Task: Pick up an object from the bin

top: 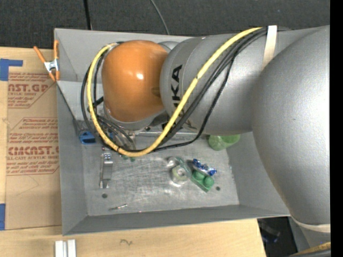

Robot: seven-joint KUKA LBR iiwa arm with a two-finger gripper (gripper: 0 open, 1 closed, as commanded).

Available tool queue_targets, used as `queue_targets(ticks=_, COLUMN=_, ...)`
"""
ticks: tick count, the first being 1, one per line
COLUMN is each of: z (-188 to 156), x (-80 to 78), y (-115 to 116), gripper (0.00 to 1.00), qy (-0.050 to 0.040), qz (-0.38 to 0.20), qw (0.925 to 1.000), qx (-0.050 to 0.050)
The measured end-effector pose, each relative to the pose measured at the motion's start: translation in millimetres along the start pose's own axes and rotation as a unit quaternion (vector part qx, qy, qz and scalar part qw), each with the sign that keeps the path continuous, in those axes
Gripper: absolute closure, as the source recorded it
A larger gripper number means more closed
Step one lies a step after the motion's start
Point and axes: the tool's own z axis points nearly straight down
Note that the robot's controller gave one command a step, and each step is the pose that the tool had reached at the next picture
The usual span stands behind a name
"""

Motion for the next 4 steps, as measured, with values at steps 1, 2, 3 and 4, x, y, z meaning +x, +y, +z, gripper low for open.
queue_targets(ticks=1, z=76, x=44.5, y=-40, gripper=0.00, qy=-0.0006, qz=-0.115, qw=0.9934, qx=0.001)
queue_targets(ticks=2, z=80, x=37.0, y=-188, gripper=0.00, qy=-0.0025, qz=-0.281, qw=0.9597, qx=0.002)
queue_targets(ticks=3, z=127, x=-44.7, y=-238, gripper=0.00, qy=-0.0051, qz=-0.319, qw=0.9478, qx=0.001)
queue_targets(ticks=4, z=124, x=-42.9, y=-234, gripper=1.00, qy=-0.0044, qz=-0.321, qw=0.9471, qx=0.000)
